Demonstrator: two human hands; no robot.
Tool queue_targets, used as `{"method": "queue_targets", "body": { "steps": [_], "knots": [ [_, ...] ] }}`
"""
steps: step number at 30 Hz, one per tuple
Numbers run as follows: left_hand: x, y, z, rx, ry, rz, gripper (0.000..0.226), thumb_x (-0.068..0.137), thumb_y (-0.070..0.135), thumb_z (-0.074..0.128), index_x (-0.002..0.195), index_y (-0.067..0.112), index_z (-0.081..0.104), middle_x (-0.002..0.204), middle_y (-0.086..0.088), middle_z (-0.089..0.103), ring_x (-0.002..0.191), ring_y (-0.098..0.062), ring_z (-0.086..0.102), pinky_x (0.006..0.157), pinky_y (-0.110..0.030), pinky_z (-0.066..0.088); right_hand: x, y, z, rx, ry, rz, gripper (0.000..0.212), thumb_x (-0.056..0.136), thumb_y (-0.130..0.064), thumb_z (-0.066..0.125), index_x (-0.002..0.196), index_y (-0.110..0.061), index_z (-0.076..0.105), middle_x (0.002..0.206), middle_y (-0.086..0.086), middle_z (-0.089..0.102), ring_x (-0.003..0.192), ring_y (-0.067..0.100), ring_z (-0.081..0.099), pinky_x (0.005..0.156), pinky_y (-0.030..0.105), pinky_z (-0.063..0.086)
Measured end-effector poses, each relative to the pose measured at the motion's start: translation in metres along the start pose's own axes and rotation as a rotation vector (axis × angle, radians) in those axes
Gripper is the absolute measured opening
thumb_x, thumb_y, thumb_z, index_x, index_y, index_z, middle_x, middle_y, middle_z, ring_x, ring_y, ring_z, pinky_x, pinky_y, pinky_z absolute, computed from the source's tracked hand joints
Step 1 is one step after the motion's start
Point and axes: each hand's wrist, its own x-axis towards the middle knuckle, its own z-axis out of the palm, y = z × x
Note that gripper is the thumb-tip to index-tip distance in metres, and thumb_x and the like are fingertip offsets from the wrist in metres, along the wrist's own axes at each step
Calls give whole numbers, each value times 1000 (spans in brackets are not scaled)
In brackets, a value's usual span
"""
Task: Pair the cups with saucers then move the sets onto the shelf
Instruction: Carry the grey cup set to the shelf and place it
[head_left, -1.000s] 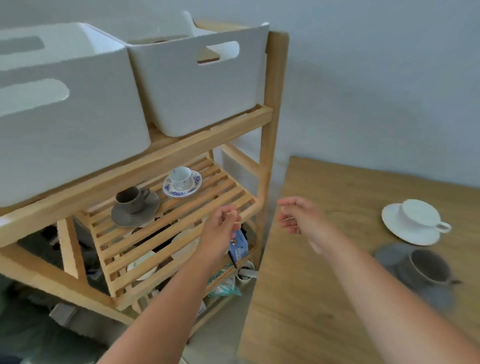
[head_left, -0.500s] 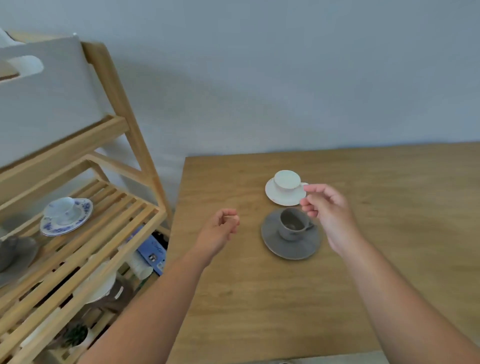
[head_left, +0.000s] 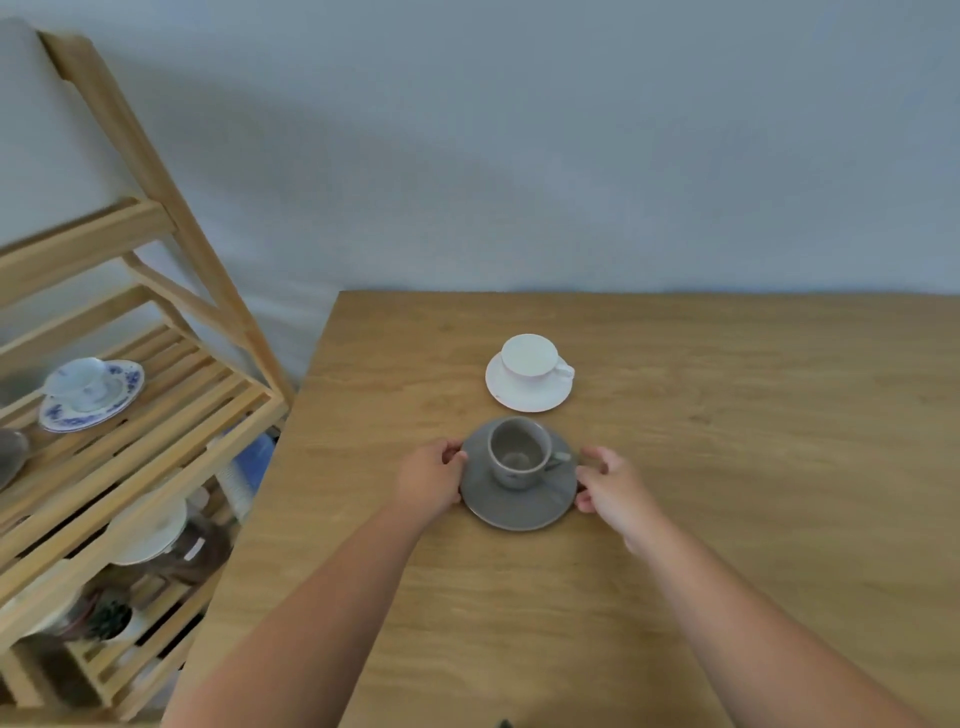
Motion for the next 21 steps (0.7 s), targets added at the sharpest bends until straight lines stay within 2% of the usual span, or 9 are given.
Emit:
{"method": "queue_targets", "body": {
  "steps": [3,5,9,12,16,21],
  "knots": [
    [-2,3,3,82,-5,33,29,100,19,50,123,22,67,110,-4,73,99,-27,70,90,-45,58,8,1,2,-91,3,-50,32,97,-16,48,128,-14,55,85,2,66,59,18,59,71,37,55],
    [-5,2,4,69,-1,34,29,101,16,48,123,22,66,109,-2,72,100,-25,69,88,-44,58,12,3,4,-108,-5,-74,25,96,-14,50,119,-12,60,78,1,65,54,18,57,73,42,56],
    [-13,-4,-1,-40,15,14,28,103,14,47,124,19,64,101,1,68,98,-23,69,83,-42,61,12,4,9,-84,-21,-103,15,96,-14,52,107,-16,61,79,2,65,53,16,55,71,41,56],
    [-21,-15,-12,-112,56,-15,31,103,14,47,129,15,63,100,-1,68,97,-22,69,83,-43,61,10,-2,20,-73,-76,-140,14,97,-15,51,106,-20,60,86,4,67,55,15,55,68,37,54],
    [-34,-26,-40,-170,150,-14,31,103,16,46,131,17,61,100,0,67,92,-17,66,74,-30,58,7,-21,44,-80,-148,-214,15,96,-17,51,106,-26,59,86,3,68,57,15,56,70,37,54],
    [-45,-43,-92,-191,292,-22,31,103,19,48,131,17,61,101,3,67,94,-15,64,82,-34,57,-1,-54,91,-92,-246,-282,17,97,-14,50,105,-25,59,85,2,67,57,16,54,68,33,52]
  ]
}}
